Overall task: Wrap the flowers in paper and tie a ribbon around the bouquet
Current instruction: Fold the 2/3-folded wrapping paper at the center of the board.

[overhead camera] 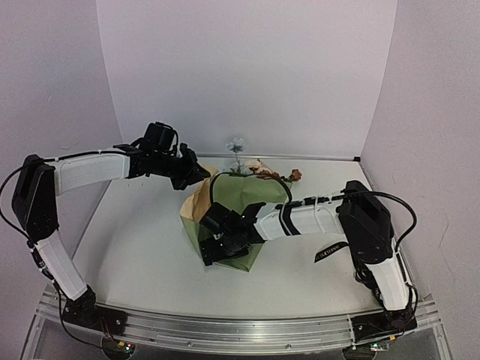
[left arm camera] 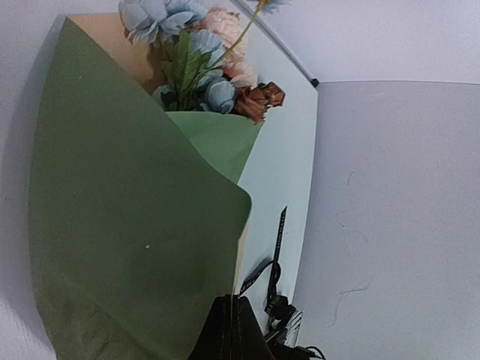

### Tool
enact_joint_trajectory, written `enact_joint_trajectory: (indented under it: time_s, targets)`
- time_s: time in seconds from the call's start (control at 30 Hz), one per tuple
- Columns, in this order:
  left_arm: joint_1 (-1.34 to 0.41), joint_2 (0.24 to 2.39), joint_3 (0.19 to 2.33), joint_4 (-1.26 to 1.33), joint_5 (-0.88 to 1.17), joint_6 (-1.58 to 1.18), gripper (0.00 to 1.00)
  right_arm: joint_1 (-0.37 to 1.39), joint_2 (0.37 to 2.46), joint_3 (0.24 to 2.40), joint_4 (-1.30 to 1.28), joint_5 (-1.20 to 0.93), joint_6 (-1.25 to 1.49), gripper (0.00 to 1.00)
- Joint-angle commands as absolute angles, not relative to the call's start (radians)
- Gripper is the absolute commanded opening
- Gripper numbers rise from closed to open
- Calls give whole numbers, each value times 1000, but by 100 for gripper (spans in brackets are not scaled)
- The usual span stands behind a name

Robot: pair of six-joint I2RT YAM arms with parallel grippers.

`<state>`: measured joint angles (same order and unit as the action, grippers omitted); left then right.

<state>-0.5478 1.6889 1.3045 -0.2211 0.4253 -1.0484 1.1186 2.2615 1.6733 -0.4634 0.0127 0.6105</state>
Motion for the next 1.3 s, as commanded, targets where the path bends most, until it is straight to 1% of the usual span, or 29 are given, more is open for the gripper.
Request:
enact_joint_trajectory:
  time_s: [0.0,0.07,0.1,0.13,0.17,0.23,0.27,0.33,0.37,0.43,0.47,0.53,0.57,0.6,0.7,0.83,1.03,1.13,1.2,1.27]
  targets:
    - [-546,1727,1442,-256,424,-979,14,1081,2369,1525,-386,-115,703,85]
    - [-546,1743,1513,-330,422,-896,36,1075,2374,1515,-370,-130,715,85]
    - [-546,1749,1553,-393,412,-834,45,1072,2377,1514,-363,-138,724,85]
    - [-546,1738,1570,-449,357,-775,55,1070,2380,1511,-355,-145,730,85]
    - [-539,1693,1539,-476,270,-734,64,1068,2381,1508,-349,-148,734,85]
    - [-494,1556,1403,-480,85,-729,80,1065,2378,1497,-341,-152,740,85]
    - [-426,1463,1268,-439,59,-775,84,1065,2379,1494,-337,-154,742,85]
    - [-284,1321,1015,-364,69,-861,98,1065,2385,1499,-334,-162,746,84]
    - [-227,1285,943,-363,83,-874,99,1065,2389,1502,-333,-166,749,84]
    - [-162,1278,842,-357,155,-903,100,1065,2395,1505,-330,-174,755,84]
    - [-158,1307,805,-334,194,-916,97,1065,2397,1504,-328,-174,758,84]
    - [-174,1370,740,-261,263,-953,86,1066,2398,1500,-323,-175,762,84]
    - [-196,1405,715,-226,284,-975,78,1065,2396,1499,-320,-174,763,84]
    - [-224,1433,708,-192,288,-986,73,1065,2396,1497,-319,-173,764,84]
    - [-312,1522,736,-146,296,-998,61,1065,2397,1498,-319,-175,764,84]
    - [-379,1561,785,-107,316,-1001,48,1064,2398,1498,-319,-176,764,84]
    - [-429,1538,790,-15,350,-975,46,1065,2395,1495,-319,-175,765,83]
    - [-448,1524,771,74,372,-947,43,1064,2396,1498,-319,-175,767,82]
    - [-456,1521,759,131,392,-932,43,1064,2395,1498,-319,-173,769,79]
    - [-470,1520,753,172,398,-909,46,1063,2395,1499,-320,-172,770,75]
